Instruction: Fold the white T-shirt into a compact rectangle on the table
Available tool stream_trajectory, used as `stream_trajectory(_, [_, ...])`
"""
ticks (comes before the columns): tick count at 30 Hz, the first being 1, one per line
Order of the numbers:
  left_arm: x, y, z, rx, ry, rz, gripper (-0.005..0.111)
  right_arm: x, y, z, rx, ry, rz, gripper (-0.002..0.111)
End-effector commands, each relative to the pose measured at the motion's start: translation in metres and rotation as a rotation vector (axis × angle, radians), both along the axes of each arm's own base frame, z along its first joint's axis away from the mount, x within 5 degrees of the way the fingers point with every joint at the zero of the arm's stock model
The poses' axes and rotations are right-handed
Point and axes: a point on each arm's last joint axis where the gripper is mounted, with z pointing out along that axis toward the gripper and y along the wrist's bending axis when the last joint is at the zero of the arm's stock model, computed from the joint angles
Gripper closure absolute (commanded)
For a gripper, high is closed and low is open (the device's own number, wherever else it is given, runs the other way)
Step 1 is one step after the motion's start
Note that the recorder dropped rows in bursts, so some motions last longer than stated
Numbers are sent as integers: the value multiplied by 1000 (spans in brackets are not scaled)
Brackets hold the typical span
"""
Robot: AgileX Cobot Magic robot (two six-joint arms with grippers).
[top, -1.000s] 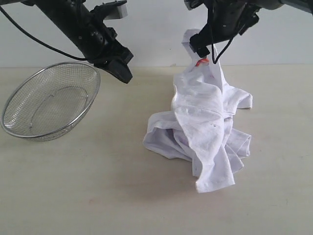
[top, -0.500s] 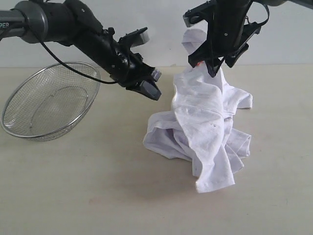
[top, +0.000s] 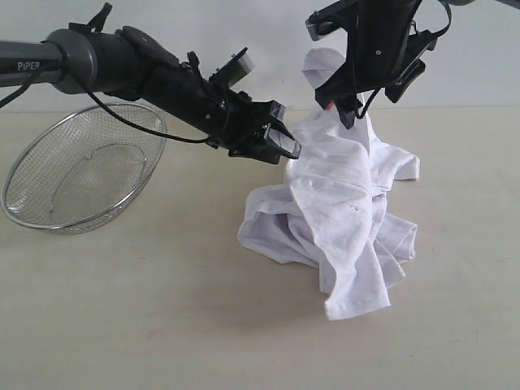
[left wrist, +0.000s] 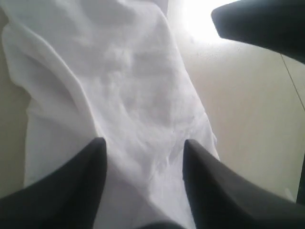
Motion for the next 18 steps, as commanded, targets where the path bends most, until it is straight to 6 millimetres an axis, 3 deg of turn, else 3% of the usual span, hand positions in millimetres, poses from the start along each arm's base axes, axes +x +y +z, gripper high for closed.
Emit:
stream_trajectory(1, [1,-4,-7,-15,22,12,59,-1,-2,7,-12,-13,7,38])
stream_trajectory(8, [2,-7,-28,-47,110,38,59,-1,-2,7,-14,-14,7,38])
stream_trajectory(15, [4,-13,-26,-183,174,83,59,-1,-4,7,-28,-17,7,38])
stream_trajectory(18, [5,-13,-31,-186,185,91,72,-1,-4,7,-32,-18,7,38])
